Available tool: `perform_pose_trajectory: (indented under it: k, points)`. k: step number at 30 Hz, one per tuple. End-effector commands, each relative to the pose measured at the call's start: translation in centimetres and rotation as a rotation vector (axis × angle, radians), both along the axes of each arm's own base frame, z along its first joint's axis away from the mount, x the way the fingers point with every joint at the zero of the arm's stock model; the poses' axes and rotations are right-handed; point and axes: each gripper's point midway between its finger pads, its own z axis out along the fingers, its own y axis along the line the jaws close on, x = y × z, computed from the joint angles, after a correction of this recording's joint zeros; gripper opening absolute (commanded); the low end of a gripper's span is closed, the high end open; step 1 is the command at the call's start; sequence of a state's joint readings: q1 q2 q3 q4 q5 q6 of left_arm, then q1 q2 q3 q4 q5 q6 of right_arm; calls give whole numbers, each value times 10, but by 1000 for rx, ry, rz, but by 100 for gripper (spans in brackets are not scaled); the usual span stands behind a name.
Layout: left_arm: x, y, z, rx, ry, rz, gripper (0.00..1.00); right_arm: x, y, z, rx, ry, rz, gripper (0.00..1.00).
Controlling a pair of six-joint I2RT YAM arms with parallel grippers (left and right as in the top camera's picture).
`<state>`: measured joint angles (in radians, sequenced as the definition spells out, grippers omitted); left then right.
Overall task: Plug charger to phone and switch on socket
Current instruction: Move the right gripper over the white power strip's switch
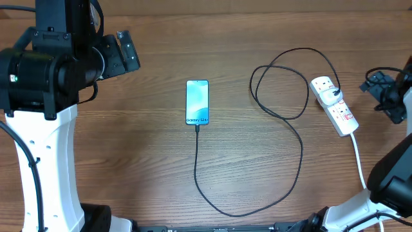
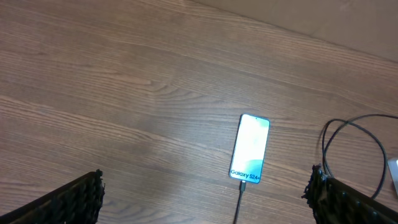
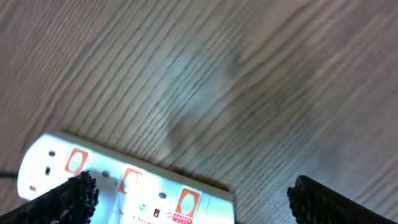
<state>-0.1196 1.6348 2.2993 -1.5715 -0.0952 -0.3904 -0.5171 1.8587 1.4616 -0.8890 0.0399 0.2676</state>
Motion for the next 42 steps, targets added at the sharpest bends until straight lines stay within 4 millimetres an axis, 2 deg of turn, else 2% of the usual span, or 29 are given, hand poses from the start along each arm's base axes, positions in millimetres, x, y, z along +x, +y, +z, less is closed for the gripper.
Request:
perform_pose_trajectory:
  k: [1,6,14,20,24,33,42]
  points:
    - [1,4,1,6,-6,21,100,-2,4,-8,-1,24,60,100]
    - [1,4,1,6,-6,21,100,-8,5,-17,-8,48,84,100]
    - [1,4,1,6,-6,21,100,-4,7,-18,-15,37,94,100]
    - [1,4,1,6,-6,21,100,-2,6,-28,-23,25,96,100]
    - [1,4,1,6,-6,21,100,-3,9,-40,-1,41,104,100]
    - [1,4,1,6,-6,21,100,-8,27,-92,109,137,130,100]
    - [1,4,1,6,-6,21,100,-2,38,-96,167,108,148,100]
